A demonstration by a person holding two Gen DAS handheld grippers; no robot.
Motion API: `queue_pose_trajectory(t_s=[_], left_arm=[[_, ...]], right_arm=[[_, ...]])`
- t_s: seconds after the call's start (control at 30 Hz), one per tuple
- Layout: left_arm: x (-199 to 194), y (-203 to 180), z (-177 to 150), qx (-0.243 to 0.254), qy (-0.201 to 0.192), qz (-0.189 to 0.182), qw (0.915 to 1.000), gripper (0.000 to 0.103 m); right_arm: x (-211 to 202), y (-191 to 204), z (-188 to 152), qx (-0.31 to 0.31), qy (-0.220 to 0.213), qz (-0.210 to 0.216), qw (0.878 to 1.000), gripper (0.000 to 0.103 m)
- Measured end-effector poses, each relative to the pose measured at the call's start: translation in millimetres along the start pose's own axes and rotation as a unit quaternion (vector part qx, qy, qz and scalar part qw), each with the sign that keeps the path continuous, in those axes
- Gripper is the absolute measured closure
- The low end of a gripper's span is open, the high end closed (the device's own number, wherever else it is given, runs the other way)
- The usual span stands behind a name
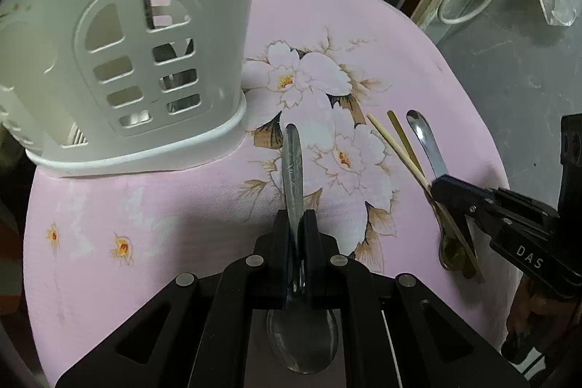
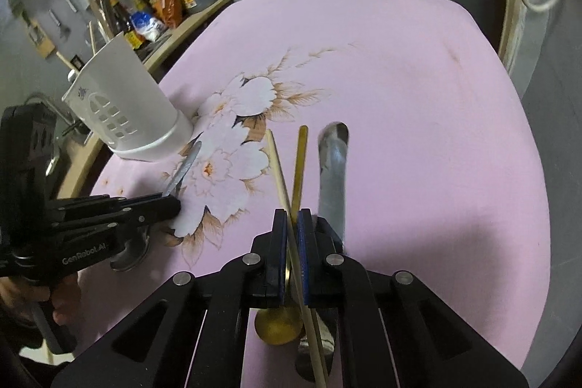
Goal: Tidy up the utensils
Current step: 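Lift the spoon and chopstick up toward the white caddy with both tools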
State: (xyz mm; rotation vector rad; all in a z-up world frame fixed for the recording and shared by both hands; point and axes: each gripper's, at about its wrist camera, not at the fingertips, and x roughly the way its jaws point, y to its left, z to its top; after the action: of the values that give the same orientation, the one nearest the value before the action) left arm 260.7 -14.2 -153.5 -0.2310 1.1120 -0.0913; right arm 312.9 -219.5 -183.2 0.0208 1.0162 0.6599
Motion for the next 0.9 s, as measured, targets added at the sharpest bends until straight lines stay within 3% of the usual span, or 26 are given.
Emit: queue_pose_trajectory(t_s=[0.27,0.57,0.9], left_arm=[[-19,12,-17,-0.033,-0.017,0.012,0.9992,0.098],[-41,38,-37,-0.060,-0.014,0.018,0.9979,0.098],[-38,34,-35,-0.057,-0.008,0.017,0.9982,0.098]], right_arm=[[5,12,-1,-0.047,0.017,0.000,0.999,0.098],[24,34,21,-0.126,0.031,-0.002,0.992,0.097],[42,38,39,-0.156,0.050,0.024,0.986,0.097]])
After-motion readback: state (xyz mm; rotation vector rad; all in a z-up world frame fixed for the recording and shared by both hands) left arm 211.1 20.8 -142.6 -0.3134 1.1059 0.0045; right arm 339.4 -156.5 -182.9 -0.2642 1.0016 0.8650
